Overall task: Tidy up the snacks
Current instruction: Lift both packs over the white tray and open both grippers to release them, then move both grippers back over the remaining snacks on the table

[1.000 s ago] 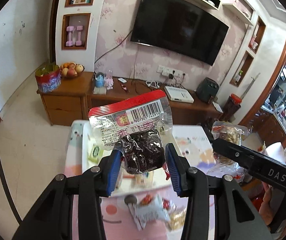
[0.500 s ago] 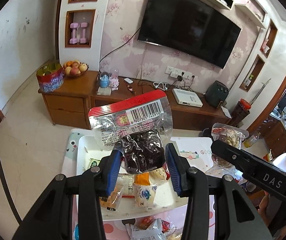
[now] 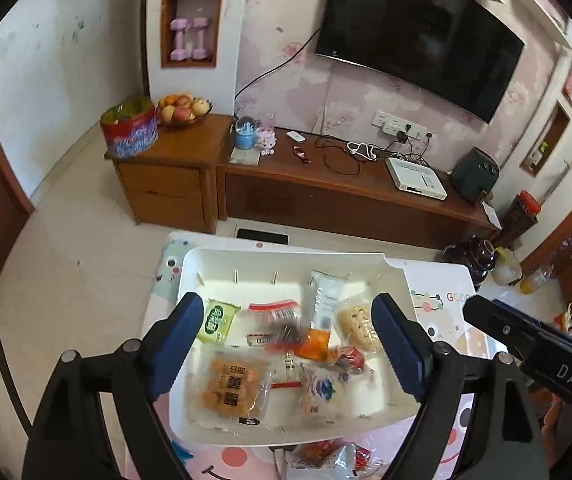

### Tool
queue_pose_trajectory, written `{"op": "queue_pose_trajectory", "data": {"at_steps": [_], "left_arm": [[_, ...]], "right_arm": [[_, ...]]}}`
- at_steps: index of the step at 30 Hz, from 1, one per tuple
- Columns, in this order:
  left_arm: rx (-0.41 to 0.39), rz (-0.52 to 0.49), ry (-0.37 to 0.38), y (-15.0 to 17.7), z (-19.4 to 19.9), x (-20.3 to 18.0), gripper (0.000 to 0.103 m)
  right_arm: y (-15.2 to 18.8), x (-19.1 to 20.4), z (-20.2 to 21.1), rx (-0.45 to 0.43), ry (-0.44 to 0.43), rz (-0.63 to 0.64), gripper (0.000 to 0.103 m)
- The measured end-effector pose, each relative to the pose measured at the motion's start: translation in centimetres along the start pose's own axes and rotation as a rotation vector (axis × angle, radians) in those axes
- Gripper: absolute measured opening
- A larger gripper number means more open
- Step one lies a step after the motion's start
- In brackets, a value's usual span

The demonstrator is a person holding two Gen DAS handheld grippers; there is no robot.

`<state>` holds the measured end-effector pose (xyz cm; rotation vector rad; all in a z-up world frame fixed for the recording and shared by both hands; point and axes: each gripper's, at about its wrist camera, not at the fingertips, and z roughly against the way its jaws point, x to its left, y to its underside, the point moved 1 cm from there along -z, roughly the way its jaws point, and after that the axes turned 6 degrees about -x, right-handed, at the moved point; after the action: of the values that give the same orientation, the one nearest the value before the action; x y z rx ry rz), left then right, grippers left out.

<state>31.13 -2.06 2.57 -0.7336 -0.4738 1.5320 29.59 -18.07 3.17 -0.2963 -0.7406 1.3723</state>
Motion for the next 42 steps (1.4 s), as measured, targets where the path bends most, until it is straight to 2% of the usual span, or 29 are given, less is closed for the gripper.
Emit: {"op": "queue_pose_trajectory", "data": {"at_steps": [9,18,27,32,42], "left_arm": [[-0.028,-0.023,-0.021,1.5,2.2,-0.2,0.086],[-0.056,-0.081,-0.025,3.3,6.3,0.1,0.088],[-0.014,-0.163,0.014,6.6,9.6,2.2,0.088],[0.026,-0.232,0.036,8.7,10.6,4.4,0.088],[0.116,-0.250,0.052,13.8,9.2,10.1,0.090]], "right_arm": [[2.1,0.6,1.1,-0.010,0.008,0.036,0.047],[4.7,2.2,4.5,-0.074,0.014,0.093,0.047],[8.9,4.2,9.3,-0.164,0.086,0.097,0.052],[12.0,5.6,11.2,-0.201,0.135,0.051,0.058],[19.2,8.5,10.7,-0.154,0.185,0.020,0.059]]}}
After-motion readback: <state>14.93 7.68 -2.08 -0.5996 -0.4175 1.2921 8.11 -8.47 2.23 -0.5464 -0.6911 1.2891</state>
